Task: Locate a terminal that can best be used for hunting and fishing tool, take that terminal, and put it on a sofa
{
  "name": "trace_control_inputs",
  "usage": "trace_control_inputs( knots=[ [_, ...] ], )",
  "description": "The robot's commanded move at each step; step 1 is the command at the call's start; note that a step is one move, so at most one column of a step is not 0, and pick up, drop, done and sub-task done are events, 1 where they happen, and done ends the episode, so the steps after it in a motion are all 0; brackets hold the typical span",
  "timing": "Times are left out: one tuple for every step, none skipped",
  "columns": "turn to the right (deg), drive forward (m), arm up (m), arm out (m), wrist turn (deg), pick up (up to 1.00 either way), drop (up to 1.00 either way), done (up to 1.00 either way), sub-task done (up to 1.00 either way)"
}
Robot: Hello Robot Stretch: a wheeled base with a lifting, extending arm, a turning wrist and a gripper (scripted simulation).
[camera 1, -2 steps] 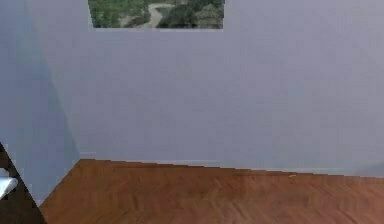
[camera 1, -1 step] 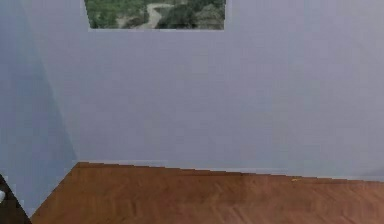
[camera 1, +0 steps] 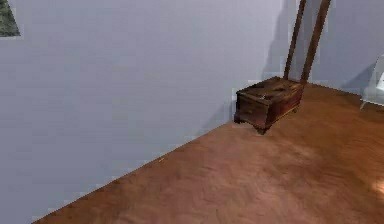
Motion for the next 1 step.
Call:
trace_control_inputs(
  knots=[
    [39.0, 0.00, 0.00, 0.00, 0.0, 0.00, 0.00, 0.00, 0.00]
  ],
)
